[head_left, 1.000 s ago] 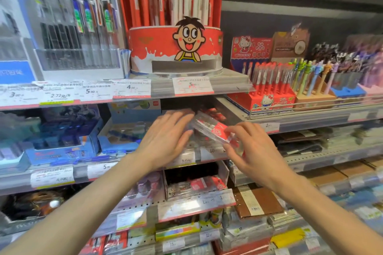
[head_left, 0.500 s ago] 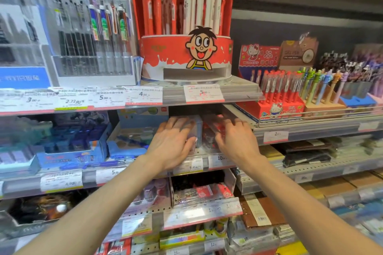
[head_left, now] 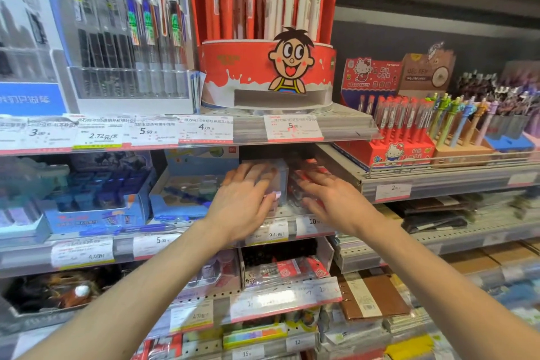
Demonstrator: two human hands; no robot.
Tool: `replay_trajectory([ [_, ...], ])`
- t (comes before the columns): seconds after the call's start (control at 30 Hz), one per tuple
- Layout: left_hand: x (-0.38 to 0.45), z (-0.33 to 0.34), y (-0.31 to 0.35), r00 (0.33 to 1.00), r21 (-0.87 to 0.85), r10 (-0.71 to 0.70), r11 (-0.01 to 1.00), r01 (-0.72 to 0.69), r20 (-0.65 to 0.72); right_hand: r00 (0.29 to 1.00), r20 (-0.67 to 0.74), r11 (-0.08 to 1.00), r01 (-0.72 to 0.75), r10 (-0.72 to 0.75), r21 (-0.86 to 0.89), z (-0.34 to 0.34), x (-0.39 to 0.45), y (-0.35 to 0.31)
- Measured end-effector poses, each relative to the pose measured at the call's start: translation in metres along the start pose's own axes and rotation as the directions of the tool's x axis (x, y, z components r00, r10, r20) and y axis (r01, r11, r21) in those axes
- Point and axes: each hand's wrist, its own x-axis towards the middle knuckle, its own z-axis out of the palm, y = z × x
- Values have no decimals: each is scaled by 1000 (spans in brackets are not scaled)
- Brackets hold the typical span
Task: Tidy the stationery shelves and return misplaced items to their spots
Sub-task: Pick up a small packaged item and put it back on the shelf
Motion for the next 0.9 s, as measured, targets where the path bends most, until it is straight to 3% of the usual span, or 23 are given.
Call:
replay_trajectory([
  [0.27,-1,2,-2,1000,-13,13,1000,-14,-26,971,-197,986,-153,138,-64,2,-10,-2],
  [0.5,-2,2,-3,999,-14,17,1000,-18,-31,977,-160,965,-173,142,-199,0,-10,-3],
  [0.9,-3,6,-3,997,-33,21,999,-24,-68,991,-79,986,-117,107,-122,-8,-7,7],
])
